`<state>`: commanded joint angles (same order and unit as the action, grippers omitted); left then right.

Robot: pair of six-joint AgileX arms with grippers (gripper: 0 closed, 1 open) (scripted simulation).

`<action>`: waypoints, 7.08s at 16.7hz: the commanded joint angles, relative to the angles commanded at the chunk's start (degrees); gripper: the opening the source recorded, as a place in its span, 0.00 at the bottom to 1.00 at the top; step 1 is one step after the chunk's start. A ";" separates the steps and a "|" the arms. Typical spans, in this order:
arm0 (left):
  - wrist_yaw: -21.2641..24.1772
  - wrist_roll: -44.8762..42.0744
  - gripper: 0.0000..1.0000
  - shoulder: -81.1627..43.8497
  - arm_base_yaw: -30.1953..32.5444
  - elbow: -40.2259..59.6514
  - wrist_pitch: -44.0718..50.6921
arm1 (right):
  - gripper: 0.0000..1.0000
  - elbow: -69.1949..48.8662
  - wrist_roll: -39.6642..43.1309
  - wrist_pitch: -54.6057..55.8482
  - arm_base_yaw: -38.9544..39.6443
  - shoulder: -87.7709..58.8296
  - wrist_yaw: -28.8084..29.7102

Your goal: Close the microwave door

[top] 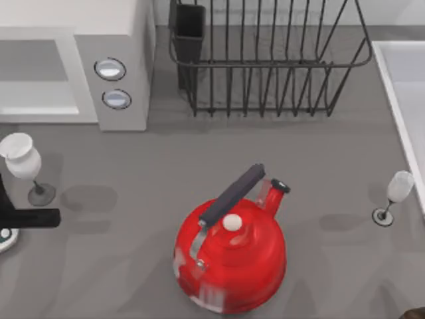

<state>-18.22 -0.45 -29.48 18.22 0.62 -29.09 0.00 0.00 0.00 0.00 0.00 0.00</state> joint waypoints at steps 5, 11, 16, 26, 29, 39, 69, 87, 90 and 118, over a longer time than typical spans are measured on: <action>0.29 0.10 0.00 4.28 -0.37 -1.04 3.94 | 1.00 0.00 0.00 0.00 0.00 0.00 0.00; 0.88 0.32 0.00 18.60 -1.02 -3.31 15.45 | 1.00 0.00 0.00 0.00 0.00 0.00 0.00; 0.94 0.34 0.00 19.35 -0.99 -3.26 16.21 | 1.00 0.00 0.00 0.00 0.00 0.00 0.00; 17.48 -16.26 0.00 -7.71 -25.63 19.19 28.94 | 1.00 0.00 0.00 0.00 0.00 0.00 0.00; 26.54 -24.81 0.00 -24.64 -38.71 32.01 37.50 | 1.00 0.00 0.00 0.00 0.00 0.00 0.00; 52.81 -47.95 0.00 -64.09 -73.64 68.93 66.76 | 1.00 0.00 0.00 0.00 0.00 0.00 0.00; 53.36 -45.21 0.00 -63.91 -71.95 48.16 44.00 | 1.00 0.00 0.00 0.00 0.00 0.00 0.00; 40.02 -23.49 0.00 -38.87 -48.74 25.64 35.99 | 1.00 0.00 0.00 0.00 0.00 0.00 0.00; 37.88 -20.89 0.00 -36.30 -46.05 23.19 35.40 | 1.00 0.00 0.00 0.00 0.00 0.00 0.00; 15.70 1.74 0.00 -41.11 -14.27 27.24 30.15 | 1.00 0.00 0.00 0.00 0.00 0.00 0.00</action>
<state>-2.52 1.28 -70.59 3.96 27.85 1.06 0.00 0.00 0.00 0.00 0.00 0.00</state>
